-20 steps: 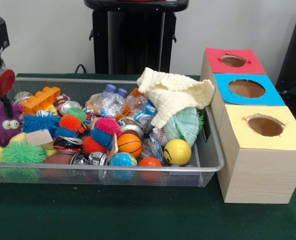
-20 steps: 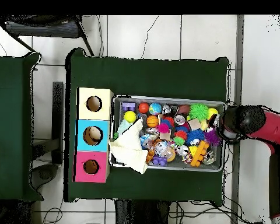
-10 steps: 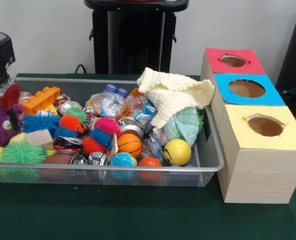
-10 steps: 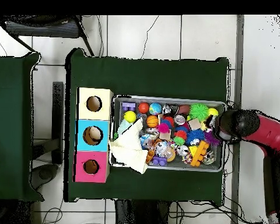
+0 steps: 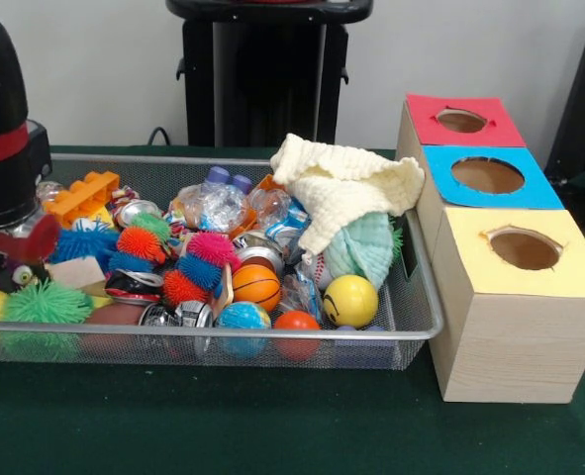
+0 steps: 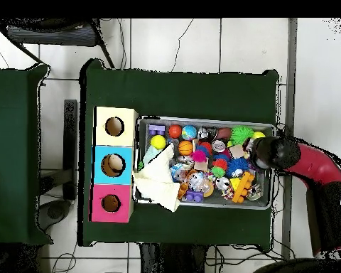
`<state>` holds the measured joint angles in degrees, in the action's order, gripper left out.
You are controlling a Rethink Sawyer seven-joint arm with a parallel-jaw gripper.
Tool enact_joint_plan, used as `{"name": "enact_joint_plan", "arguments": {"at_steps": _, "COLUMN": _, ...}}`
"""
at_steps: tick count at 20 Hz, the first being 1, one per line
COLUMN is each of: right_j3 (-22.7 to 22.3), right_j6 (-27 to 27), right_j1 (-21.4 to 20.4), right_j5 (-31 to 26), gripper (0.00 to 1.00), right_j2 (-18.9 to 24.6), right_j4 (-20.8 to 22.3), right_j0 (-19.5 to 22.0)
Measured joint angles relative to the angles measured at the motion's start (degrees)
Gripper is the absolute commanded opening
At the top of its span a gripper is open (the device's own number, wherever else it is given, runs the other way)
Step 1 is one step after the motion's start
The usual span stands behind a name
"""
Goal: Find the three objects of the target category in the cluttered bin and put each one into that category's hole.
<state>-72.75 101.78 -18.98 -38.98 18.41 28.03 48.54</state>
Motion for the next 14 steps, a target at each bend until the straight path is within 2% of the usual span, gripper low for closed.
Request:
{"name": "enact_joint_plan", "arguments": {"at_steps": 8, "right_j3": 2.2, "right_j6": 0.0, "right_j1": 1.2, "right_j5": -0.4, "gripper": 1.00, "right_j2": -2.9, "right_j4": 0.1, "right_j0": -3.0}}
{"name": "enact_joint_plan", "arguments": {"at_steps": 14, "right_j3": 6.3, "right_j6": 0.0, "right_j1": 1.8, "right_j5": -8.9, "gripper": 1.00, "right_j2": -6.9, "right_j4": 0.1, "right_j0": -8.0}}
